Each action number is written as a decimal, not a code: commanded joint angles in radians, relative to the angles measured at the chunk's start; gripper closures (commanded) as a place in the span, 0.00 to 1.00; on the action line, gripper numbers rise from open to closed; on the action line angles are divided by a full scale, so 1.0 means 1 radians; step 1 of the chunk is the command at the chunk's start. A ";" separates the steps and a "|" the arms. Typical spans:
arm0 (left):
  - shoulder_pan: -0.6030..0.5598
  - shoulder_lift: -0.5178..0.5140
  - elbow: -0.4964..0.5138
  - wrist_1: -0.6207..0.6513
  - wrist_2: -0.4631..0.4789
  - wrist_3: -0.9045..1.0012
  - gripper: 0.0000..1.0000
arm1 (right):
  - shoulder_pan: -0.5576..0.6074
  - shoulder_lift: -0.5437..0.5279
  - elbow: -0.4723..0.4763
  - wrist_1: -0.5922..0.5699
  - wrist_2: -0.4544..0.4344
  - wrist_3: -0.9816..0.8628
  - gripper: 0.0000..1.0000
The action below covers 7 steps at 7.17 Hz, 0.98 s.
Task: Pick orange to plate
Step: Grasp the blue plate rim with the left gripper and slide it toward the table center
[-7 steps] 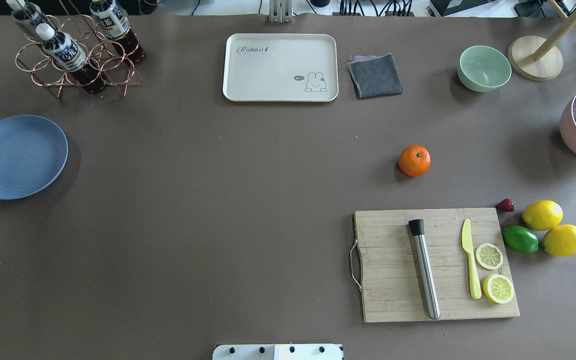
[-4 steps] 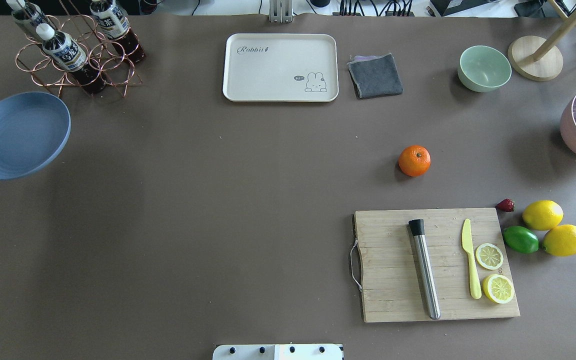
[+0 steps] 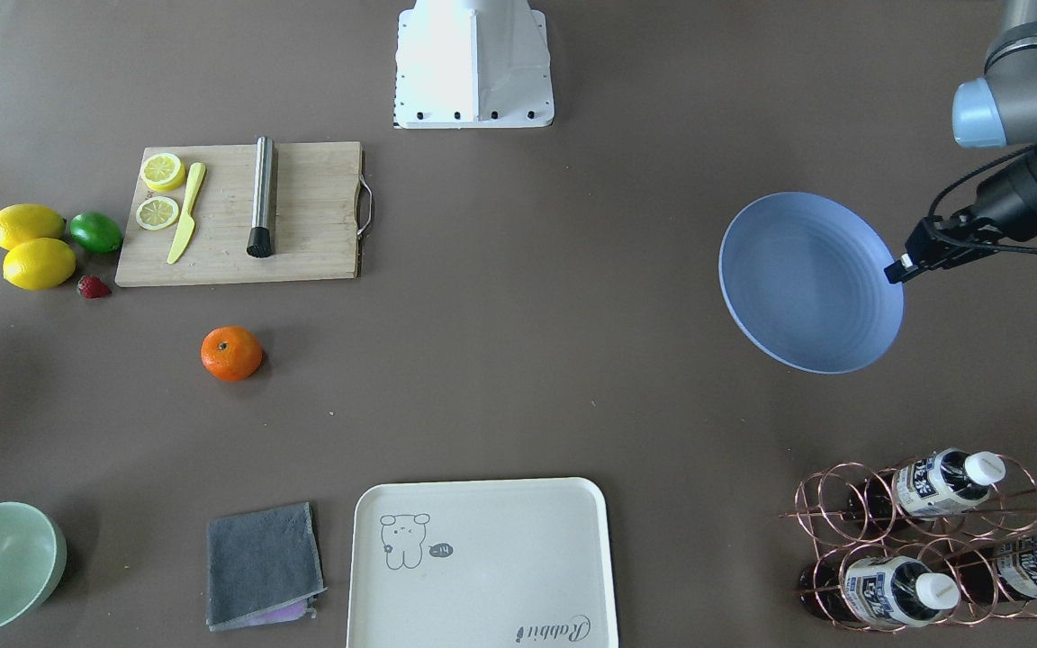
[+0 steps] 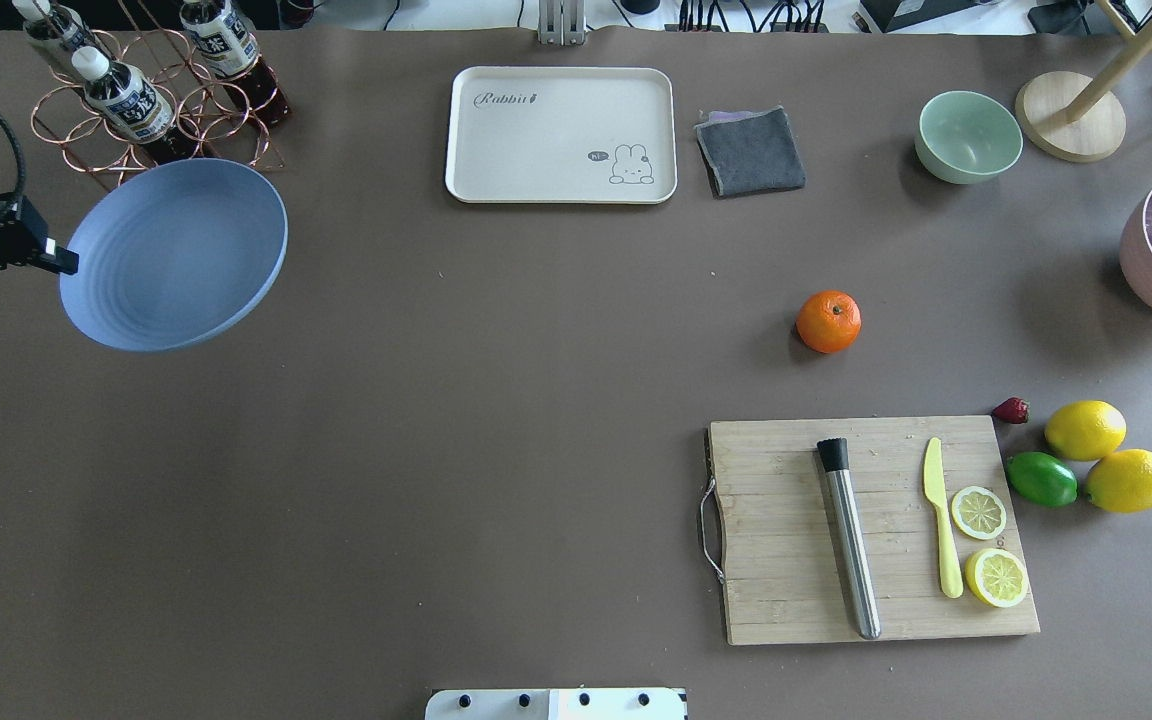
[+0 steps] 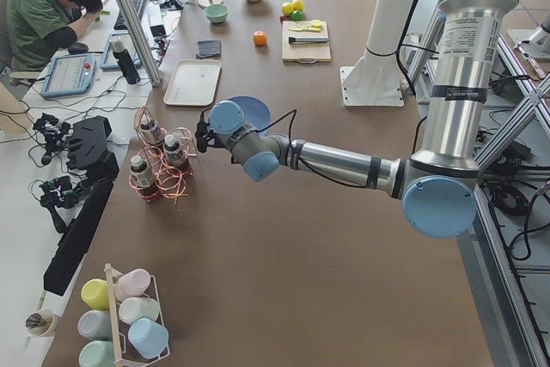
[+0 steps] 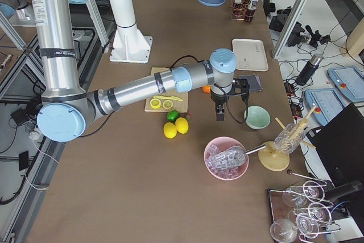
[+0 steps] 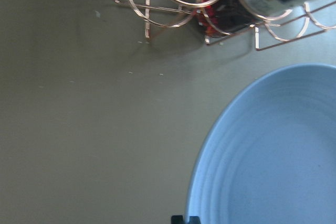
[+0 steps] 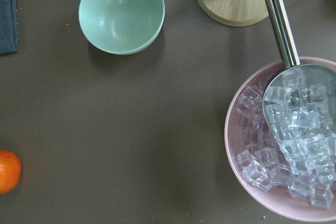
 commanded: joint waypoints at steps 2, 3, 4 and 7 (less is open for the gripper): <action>0.320 -0.183 -0.049 0.027 0.310 -0.346 1.00 | -0.174 0.115 -0.028 0.102 -0.064 0.324 0.00; 0.396 -0.237 -0.047 0.074 0.397 -0.371 1.00 | -0.231 0.131 -0.032 0.144 -0.103 0.405 0.00; 0.451 -0.292 -0.047 0.153 0.482 -0.394 1.00 | -0.281 0.161 -0.039 0.165 -0.146 0.470 0.00; 0.599 -0.395 0.035 0.280 0.704 -0.391 1.00 | -0.395 0.198 -0.050 0.167 -0.237 0.581 0.00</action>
